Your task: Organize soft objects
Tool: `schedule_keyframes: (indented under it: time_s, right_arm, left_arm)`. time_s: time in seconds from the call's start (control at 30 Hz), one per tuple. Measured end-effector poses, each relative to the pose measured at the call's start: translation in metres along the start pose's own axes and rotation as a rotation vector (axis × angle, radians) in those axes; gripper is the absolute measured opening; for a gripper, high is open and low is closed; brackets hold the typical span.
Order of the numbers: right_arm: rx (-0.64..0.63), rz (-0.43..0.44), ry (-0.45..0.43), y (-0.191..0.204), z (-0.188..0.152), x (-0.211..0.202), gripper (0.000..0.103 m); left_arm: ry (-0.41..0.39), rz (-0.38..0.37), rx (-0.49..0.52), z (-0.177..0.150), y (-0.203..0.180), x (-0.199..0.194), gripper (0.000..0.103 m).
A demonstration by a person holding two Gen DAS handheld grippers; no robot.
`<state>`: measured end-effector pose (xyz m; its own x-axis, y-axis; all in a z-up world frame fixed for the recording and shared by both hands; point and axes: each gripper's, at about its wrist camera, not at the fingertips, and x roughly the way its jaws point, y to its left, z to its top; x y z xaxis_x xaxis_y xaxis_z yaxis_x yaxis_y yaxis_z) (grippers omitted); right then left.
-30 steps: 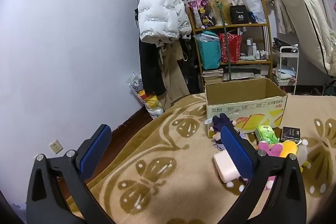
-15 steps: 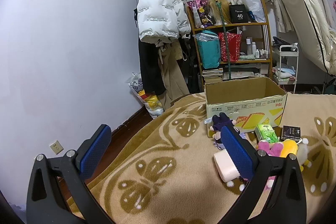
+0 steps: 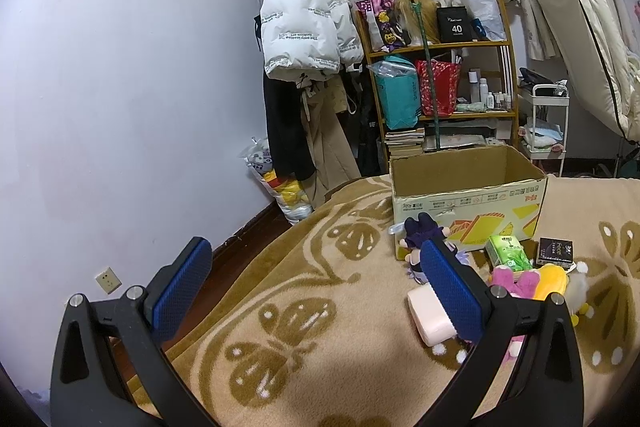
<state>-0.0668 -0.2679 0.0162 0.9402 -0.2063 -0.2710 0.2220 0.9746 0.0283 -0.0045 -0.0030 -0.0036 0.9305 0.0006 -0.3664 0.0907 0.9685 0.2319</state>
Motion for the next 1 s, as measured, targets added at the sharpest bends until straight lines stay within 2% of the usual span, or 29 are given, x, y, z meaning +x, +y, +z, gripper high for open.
schedule_keyframes:
  time_s: [1.0]
  right_arm:
    - [-0.005, -0.001, 0.003, 0.0012, -0.0006, 0.0014, 0.103]
  left_arm:
    - [0.004, -0.007, 0.007, -0.0018, -0.0001, 0.0020, 0.102]
